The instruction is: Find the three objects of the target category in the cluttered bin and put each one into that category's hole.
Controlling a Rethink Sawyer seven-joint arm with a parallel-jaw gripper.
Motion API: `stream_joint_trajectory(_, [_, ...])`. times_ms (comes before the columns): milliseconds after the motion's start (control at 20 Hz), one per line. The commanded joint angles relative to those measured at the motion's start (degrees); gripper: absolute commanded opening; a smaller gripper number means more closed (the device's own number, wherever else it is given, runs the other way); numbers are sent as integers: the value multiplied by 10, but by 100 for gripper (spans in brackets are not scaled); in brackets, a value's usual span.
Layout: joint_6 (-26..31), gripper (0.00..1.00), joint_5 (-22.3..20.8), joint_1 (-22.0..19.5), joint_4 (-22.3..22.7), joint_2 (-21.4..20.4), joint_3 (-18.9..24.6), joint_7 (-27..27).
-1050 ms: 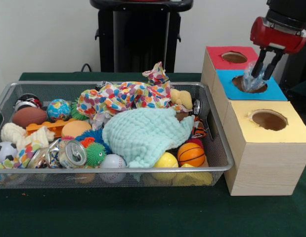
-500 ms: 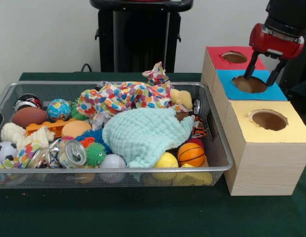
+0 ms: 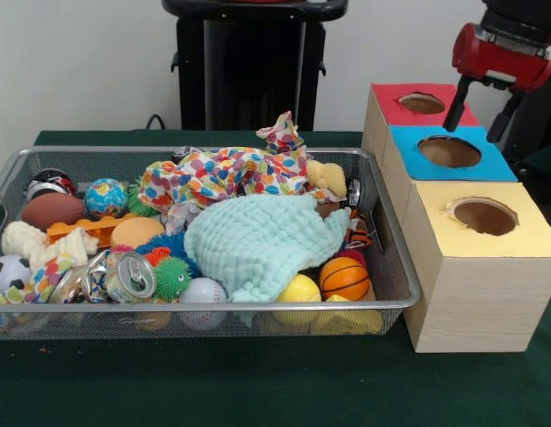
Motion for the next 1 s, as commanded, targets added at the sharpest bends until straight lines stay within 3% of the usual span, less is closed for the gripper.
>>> stream_joint_trajectory(50, [62, 100, 0, -51, 37, -50, 13, -1])
stream_joint_trajectory(550, [-12, 100, -33, -139, 97, -77, 59, -70])
stream_joint_trajectory(1000, [-69, 100, -90, -229, 112, -84, 110, -131])
